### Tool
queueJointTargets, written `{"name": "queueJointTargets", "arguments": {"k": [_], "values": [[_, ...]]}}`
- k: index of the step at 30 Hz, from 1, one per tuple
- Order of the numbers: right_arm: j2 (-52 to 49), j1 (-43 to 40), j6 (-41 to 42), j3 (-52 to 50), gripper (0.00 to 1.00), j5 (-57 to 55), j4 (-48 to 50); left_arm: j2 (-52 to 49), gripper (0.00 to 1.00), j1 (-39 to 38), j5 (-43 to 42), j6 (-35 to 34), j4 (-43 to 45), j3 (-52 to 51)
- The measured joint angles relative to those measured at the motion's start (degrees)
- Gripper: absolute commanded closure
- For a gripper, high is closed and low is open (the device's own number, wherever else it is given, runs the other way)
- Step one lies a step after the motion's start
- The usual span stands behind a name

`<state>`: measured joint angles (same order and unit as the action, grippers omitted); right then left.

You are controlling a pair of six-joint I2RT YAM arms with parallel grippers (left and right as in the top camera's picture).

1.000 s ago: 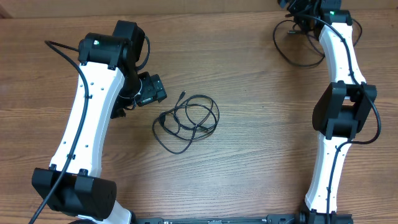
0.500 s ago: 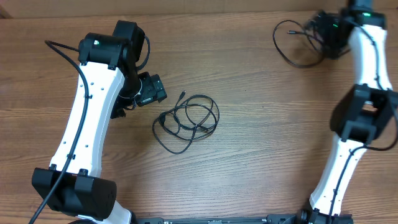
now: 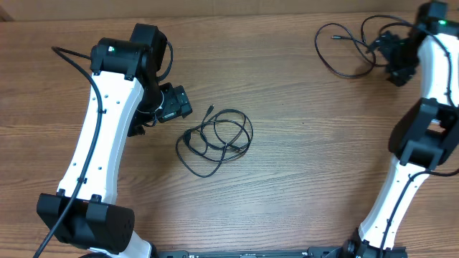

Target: Untangle cables

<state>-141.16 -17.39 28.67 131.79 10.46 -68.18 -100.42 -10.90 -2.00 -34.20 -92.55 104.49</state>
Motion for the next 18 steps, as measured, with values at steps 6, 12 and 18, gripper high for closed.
{"name": "queueJointTargets", "arguments": {"k": [6, 12, 18], "values": [[0.1, 4.2, 3.1, -6.9, 0.16, 0.1, 6.7, 0.0, 0.01, 0.0, 0.0, 0.0, 0.0, 0.0], [0.3, 4.4, 7.0, -11.1, 0.17, 0.1, 10.3, 0.0, 0.01, 0.0, 0.0, 0.0, 0.0, 0.0], [0.6, 4.0, 8.0, -12.7, 0.48, 0.0, 13.8, 0.0, 0.00, 0.0, 0.0, 0.0, 0.0, 0.0]]}}
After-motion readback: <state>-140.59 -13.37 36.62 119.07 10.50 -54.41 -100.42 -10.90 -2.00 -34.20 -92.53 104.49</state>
